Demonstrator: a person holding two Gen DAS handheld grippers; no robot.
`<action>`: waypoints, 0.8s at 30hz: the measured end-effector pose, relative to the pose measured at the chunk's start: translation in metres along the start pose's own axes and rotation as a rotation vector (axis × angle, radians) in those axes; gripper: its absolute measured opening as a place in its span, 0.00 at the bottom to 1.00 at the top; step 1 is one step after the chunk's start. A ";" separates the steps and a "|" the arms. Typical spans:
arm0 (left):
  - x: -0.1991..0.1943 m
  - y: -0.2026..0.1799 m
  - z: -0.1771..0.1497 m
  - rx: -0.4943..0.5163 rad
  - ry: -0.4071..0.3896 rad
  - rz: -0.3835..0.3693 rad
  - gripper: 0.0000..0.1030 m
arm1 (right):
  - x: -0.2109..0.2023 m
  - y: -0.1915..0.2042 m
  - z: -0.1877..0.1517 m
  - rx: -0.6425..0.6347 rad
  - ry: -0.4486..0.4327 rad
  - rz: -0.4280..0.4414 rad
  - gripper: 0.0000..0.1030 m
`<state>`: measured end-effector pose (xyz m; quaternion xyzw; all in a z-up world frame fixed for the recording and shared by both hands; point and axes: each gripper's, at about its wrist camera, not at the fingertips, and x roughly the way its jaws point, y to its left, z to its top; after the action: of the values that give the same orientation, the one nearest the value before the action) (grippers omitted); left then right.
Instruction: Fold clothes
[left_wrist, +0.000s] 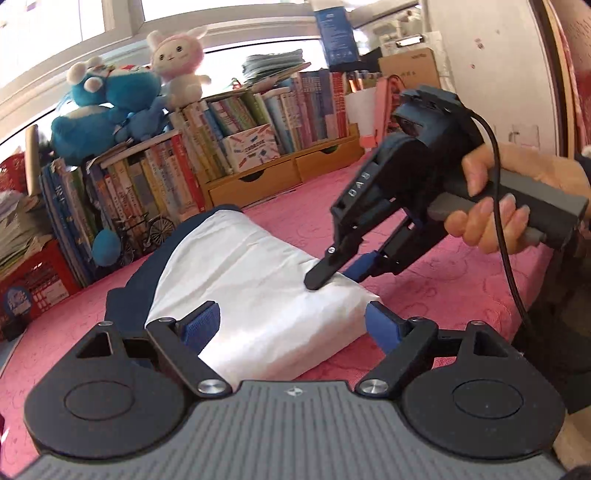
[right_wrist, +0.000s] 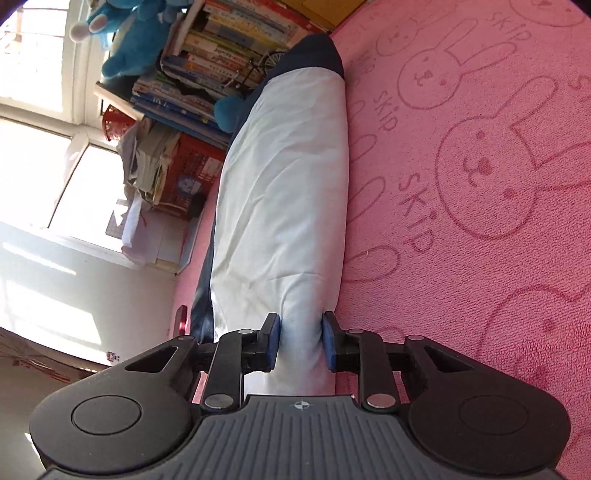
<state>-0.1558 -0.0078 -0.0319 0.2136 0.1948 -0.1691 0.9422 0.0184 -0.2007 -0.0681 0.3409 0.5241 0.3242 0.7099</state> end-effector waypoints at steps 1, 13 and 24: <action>0.007 -0.011 0.000 0.089 0.007 -0.013 0.84 | -0.001 -0.001 0.001 0.026 0.002 0.012 0.24; 0.056 -0.066 -0.012 0.564 -0.023 0.084 0.53 | -0.004 -0.011 0.009 0.172 0.027 0.101 0.24; 0.068 -0.041 -0.017 0.288 -0.008 -0.011 0.28 | 0.025 -0.022 0.019 0.139 -0.057 0.034 0.21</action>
<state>-0.1187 -0.0512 -0.0894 0.3451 0.1657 -0.2012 0.9017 0.0455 -0.1950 -0.0952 0.4075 0.5188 0.2892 0.6936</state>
